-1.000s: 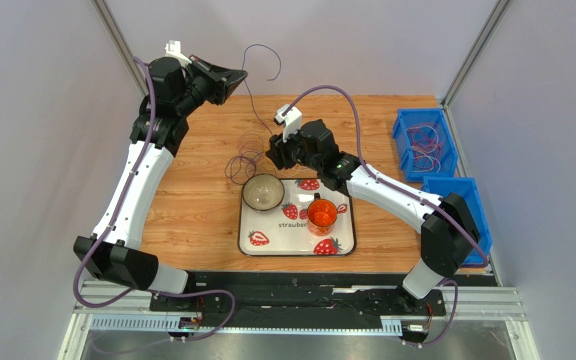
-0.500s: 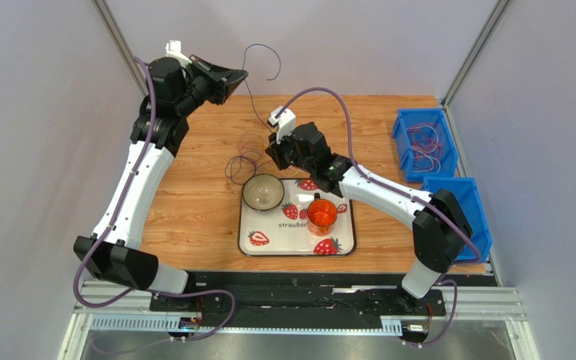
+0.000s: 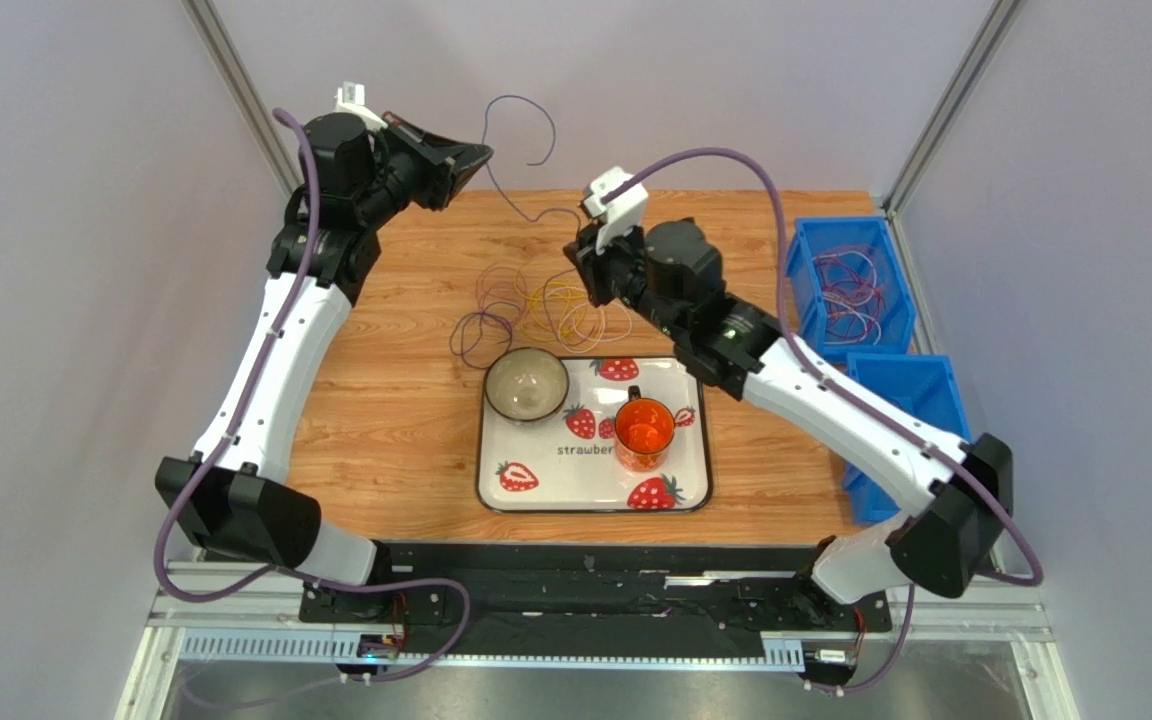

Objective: Untangle the cables
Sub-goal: Untie the cable.

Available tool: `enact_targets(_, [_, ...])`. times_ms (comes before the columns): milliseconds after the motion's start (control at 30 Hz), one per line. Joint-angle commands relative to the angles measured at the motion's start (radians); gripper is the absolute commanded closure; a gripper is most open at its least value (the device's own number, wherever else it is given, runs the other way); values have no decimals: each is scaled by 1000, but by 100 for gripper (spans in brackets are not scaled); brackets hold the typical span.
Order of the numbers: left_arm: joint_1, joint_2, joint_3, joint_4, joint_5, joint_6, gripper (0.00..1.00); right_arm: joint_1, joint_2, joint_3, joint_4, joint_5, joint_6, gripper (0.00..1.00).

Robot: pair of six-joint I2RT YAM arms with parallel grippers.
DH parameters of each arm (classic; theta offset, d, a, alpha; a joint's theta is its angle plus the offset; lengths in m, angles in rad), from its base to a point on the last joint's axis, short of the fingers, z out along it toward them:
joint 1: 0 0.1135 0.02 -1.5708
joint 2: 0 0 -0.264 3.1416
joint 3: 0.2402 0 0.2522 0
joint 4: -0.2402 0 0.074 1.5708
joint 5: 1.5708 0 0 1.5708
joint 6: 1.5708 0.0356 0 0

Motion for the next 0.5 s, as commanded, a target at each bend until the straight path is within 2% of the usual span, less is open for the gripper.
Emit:
enact_targets(0, [2,46,-14,5,23,36,100,6,-123,110,-41,42,-57,100])
enact_targets(200, [-46,151,41,-4,105,59,100,6,-226,179,-101,-10,12,100])
enact_targets(300, [-93,224,107,-84,132,103,100,6,-292,168,-95,-15,36,100])
enact_targets(467, [-147,284,107,-78,142,102,100,6,-359,171,-102,-27,56,100])
